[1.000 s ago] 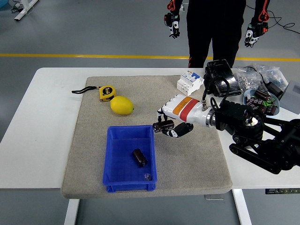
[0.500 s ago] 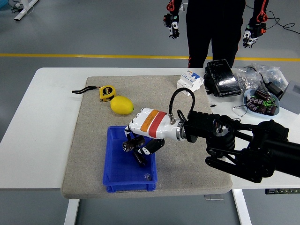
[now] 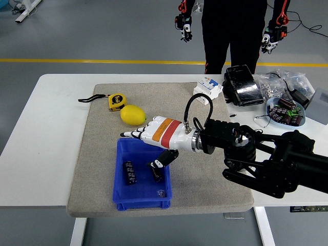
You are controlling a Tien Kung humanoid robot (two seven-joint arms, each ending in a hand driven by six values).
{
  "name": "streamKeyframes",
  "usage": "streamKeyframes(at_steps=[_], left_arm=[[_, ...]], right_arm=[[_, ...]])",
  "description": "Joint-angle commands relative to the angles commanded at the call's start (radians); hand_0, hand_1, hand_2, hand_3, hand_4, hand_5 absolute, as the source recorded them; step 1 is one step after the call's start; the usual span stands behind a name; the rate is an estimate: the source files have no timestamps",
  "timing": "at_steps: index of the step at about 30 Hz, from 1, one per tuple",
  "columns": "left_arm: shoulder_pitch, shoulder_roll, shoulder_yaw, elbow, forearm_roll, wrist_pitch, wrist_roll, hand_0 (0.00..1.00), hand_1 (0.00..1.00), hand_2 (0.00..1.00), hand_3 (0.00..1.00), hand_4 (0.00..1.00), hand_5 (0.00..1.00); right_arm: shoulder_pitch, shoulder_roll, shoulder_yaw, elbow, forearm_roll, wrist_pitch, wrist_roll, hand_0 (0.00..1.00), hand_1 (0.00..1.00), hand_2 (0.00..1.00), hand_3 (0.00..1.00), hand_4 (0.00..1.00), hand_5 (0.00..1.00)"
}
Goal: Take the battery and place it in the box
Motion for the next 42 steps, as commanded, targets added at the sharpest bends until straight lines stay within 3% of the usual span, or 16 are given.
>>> streamKeyframes(at_steps=[8, 9, 13, 15, 16, 21, 22, 26, 27, 28, 33, 34, 42], left_arm=[[0.003, -0.001, -0.002, 0.002, -0.005, 0.002, -0.001, 0.578, 0.585, 0.624, 0.578, 0.625, 0.583], [0.004, 0.0, -0.002, 0.002, -0.005, 0.002, -0.001, 0.578, 0.585, 0.623, 0.579, 0.625, 0.584], [0.009, 0.001, -0.003, 0.003, -0.006, 0.0, -0.001, 0.578, 0.585, 0.623, 0.579, 0.625, 0.584], [0.01, 0.001, -0.002, 0.004, -0.009, 0.0, -0.001, 0.578, 0.585, 0.623, 0.579, 0.625, 0.584], [0.011, 0.001, -0.002, 0.004, -0.01, -0.001, -0.001, 0.577, 0.584, 0.622, 0.578, 0.625, 0.583], [0.014, 0.0, 0.003, 0.005, -0.019, 0.002, -0.003, 0.577, 0.584, 0.622, 0.578, 0.625, 0.583], [0.014, -0.001, 0.005, 0.005, -0.023, 0.003, -0.004, 0.578, 0.584, 0.622, 0.579, 0.625, 0.584], [0.015, -0.003, 0.008, 0.006, -0.03, 0.007, -0.005, 0.578, 0.584, 0.622, 0.579, 0.625, 0.584], [0.015, -0.003, 0.009, 0.005, -0.03, 0.007, -0.004, 0.578, 0.584, 0.622, 0.579, 0.625, 0.584], [0.015, -0.004, 0.01, 0.005, -0.03, 0.007, -0.004, 0.578, 0.586, 0.622, 0.579, 0.625, 0.584], [0.012, -0.007, 0.01, 0.005, -0.028, 0.008, -0.005, 0.578, 0.586, 0.622, 0.579, 0.625, 0.584], [0.011, -0.007, 0.011, 0.005, -0.028, 0.007, -0.005, 0.579, 0.587, 0.626, 0.579, 0.625, 0.584], [0.002, -0.012, 0.02, 0.004, -0.036, 0.009, -0.007, 0.577, 0.592, 0.628, 0.578, 0.625, 0.584]], right_arm=[[-0.022, -0.069, 0.165, 0.003, 0.0, -0.017, -0.012, 0.403, 0.552, 0.871, 0.984, 0.784, 0.337], [-0.023, -0.08, 0.184, -0.001, 0.007, -0.019, -0.013, 0.453, 0.568, 0.848, 0.94, 0.811, 0.349], [-0.043, -0.128, 0.247, -0.024, 0.086, -0.031, -0.011, 0.453, 0.568, 0.848, 0.94, 0.811, 0.349], [-0.062, -0.148, 0.262, -0.035, 0.147, -0.039, -0.006, 0.453, 0.568, 0.848, 0.94, 0.811, 0.349], [-0.084, -0.164, 0.269, -0.042, 0.192, -0.045, -0.003, 0.612, 0.649, 0.818, 0.886, 0.848, 0.37], [-0.173, -0.213, 0.308, -0.046, 0.392, -0.062, 0.032, 0.612, 0.649, 0.818, 0.886, 0.848, 0.37], [-0.198, -0.223, 0.321, -0.043, 0.431, -0.062, 0.044, 0.717, 0.716, 0.824, 0.873, 0.912, 0.483], [-0.293, -0.255, 0.381, -0.011, 0.6, -0.049, 0.098, 0.717, 0.716, 0.824, 0.873, 0.912, 0.483], [-0.321, -0.259, 0.402, -0.001, 0.646, -0.046, 0.11, 0.717, 0.716, 0.824, 0.873, 0.912, 0.483], [-0.343, -0.262, 0.421, 0.009, 0.685, -0.045, 0.121, 0.778, 0.775, 0.835, 0.872, 0.982, 0.62], [-0.463, -0.261, 0.545, 0.046, 0.893, -0.039, 0.147, 0.778, 0.775, 0.835, 0.872, 0.982, 0.62], [-0.479, -0.26, 0.567, 0.049, 0.938, -0.037, 0.15, 0.797, 0.794, 0.841, 0.873, 0.998, 0.659], [-0.592, -0.241, 0.687, 0.056, 1.241, -0.028, 0.165, 0.803, 0.797, 0.845, 0.877, 0.998, 0.681]])
